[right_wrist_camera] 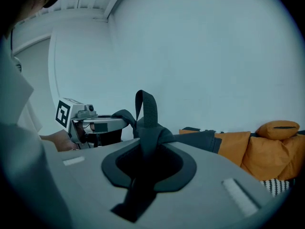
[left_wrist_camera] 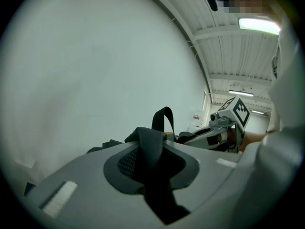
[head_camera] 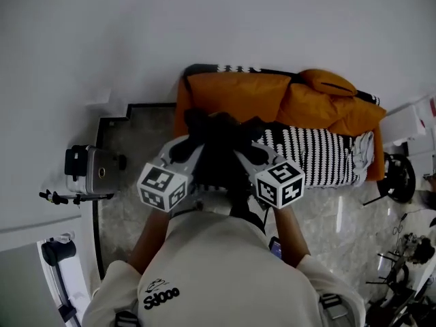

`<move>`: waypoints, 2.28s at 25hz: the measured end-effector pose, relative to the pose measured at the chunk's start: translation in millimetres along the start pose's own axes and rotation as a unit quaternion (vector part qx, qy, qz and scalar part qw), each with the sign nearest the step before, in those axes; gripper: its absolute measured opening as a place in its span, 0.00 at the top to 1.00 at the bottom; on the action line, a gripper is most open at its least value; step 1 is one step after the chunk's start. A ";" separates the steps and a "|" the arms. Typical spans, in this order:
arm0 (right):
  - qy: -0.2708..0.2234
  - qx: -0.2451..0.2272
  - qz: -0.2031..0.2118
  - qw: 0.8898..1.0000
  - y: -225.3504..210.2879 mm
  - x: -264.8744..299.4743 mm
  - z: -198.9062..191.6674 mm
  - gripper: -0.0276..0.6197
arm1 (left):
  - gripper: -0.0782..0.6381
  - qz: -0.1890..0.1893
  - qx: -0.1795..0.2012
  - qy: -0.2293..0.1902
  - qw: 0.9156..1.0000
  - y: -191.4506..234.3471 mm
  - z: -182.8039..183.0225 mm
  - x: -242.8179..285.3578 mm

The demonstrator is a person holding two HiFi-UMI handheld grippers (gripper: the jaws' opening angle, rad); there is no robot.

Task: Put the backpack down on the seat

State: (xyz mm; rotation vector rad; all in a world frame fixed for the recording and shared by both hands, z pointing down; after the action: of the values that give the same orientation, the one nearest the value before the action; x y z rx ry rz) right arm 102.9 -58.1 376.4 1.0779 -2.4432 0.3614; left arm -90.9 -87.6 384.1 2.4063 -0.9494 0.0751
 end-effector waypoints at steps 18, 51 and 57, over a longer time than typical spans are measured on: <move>0.038 -0.020 0.087 0.995 -78.3 19.3 -14.5 0.86 | 0.80 0.085 -0.042 0.009 0.995 -4.6 -11.4 59.2; 0.176 0.002 0.107 0.979 -145.8 145.3 -110.6 0.84 | 0.80 0.173 -0.113 0.101 0.973 102.9 -100.8 149.9; 0.182 0.010 0.102 0.978 -153.2 155.8 -121.4 0.83 | 0.79 0.174 -0.123 0.112 0.971 112.1 -112.8 157.8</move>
State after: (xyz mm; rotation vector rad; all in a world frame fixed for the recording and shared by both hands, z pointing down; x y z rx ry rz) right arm 159.5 -208.8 567.7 0.6946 -2.2248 0.5933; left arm -29.0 -194.9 570.7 1.9386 -1.1846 0.3314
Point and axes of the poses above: the fingertips, and each gripper's own axes: x forward along the fingers, y to its left, z out of its top, the point moved 8 cm from there along -x, backward along the fingers, and after that the axes turned 14 degrees about -x, right-handed, at the moved point
